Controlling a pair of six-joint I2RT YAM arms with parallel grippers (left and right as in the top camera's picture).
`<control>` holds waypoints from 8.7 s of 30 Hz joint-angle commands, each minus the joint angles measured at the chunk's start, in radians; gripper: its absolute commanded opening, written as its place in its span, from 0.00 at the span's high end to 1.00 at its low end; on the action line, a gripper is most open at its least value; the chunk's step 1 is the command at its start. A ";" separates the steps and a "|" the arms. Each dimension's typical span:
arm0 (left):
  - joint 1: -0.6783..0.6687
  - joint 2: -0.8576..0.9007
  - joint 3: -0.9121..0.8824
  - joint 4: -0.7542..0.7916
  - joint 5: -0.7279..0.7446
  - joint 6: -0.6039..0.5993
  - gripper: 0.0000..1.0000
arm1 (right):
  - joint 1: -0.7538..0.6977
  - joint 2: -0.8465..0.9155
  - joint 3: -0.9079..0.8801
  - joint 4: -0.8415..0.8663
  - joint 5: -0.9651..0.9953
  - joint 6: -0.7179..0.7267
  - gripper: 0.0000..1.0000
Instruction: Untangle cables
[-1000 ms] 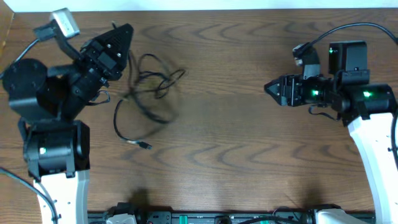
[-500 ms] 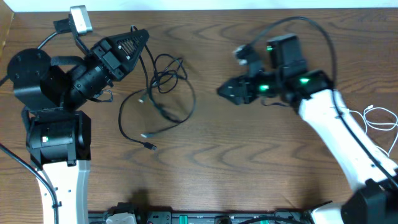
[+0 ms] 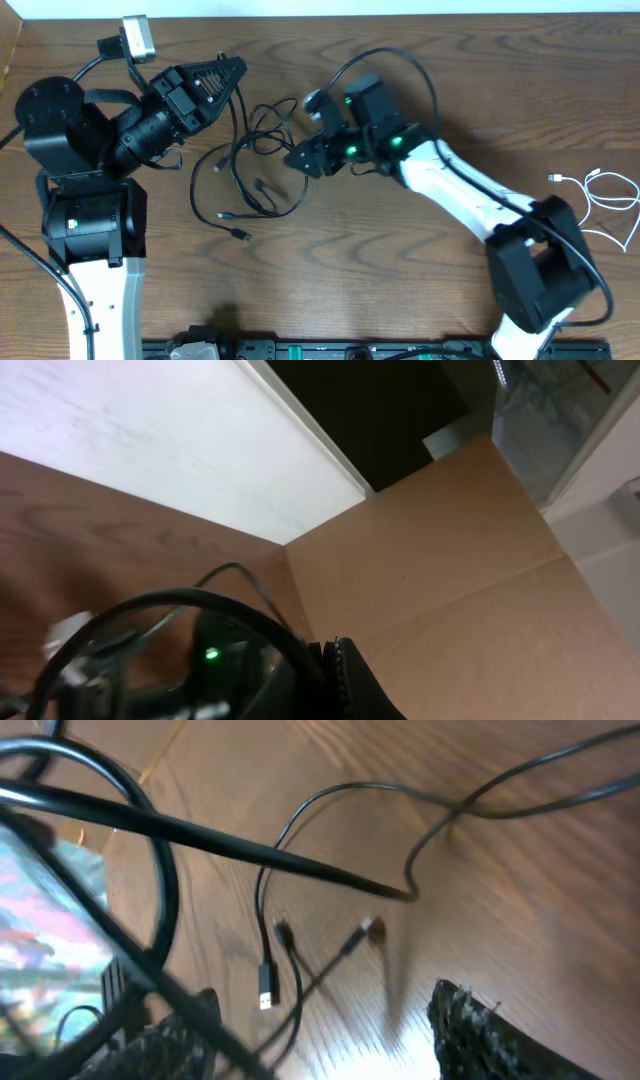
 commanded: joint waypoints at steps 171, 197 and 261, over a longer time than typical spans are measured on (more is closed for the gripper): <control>0.227 0.309 0.014 -0.816 -0.700 0.396 0.92 | -0.576 -0.244 -0.240 -0.563 0.489 0.692 0.27; 0.202 0.309 0.005 -0.807 -0.700 0.397 0.92 | -0.566 -0.333 -0.257 -0.113 -0.047 0.388 0.99; 0.031 0.380 -0.013 -0.809 -0.772 0.427 0.92 | -0.770 -0.420 0.590 -0.813 0.642 -0.053 0.99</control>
